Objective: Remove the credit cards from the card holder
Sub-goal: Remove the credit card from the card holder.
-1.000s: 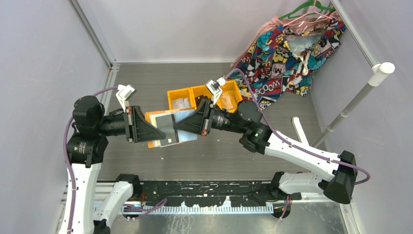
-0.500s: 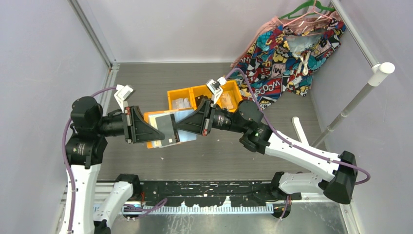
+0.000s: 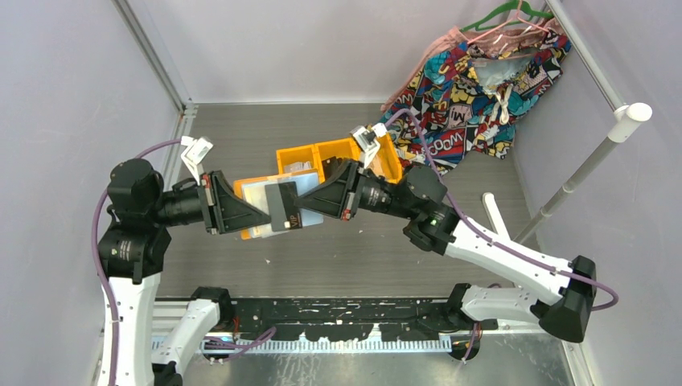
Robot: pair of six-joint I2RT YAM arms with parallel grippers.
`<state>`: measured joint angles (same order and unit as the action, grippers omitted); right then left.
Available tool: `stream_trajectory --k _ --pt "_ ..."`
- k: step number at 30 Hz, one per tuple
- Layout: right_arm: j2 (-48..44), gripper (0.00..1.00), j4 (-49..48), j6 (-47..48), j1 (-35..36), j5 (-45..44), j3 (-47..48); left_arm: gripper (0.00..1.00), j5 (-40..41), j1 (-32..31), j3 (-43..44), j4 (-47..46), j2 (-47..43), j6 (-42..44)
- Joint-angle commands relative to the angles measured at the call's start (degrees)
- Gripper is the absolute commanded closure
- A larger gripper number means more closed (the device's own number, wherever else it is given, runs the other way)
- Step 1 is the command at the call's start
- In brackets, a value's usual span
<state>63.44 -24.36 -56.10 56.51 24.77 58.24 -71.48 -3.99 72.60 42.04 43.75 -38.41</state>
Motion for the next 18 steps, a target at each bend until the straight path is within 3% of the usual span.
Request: stream_trajectory --k 1,6,9,14,18 --pt "3.38 0.84 -5.61 -2.78 0.28 2.03 2.31 1.0 1.96 0.38 2.14 0.15 0.03 1.13" --pt "6.43 0.66 -11.5 -5.76 1.02 2.15 1.81 1.0 3.13 0.3 2.2 0.98 -0.04 1.58" --pt "6.49 0.61 -14.09 -7.01 1.0 1.73 0.65 1.0 3.12 0.31 2.26 1.53 0.02 1.94" --pt "5.22 0.79 -14.38 -6.92 0.98 0.95 -0.23 1.0 4.13 0.3 3.01 3.4 0.53 3.91" --pt "2.6 0.8 -10.28 -4.28 0.76 -0.04 -0.81 1.0 5.88 0.37 4.84 7.53 1.29 8.18"
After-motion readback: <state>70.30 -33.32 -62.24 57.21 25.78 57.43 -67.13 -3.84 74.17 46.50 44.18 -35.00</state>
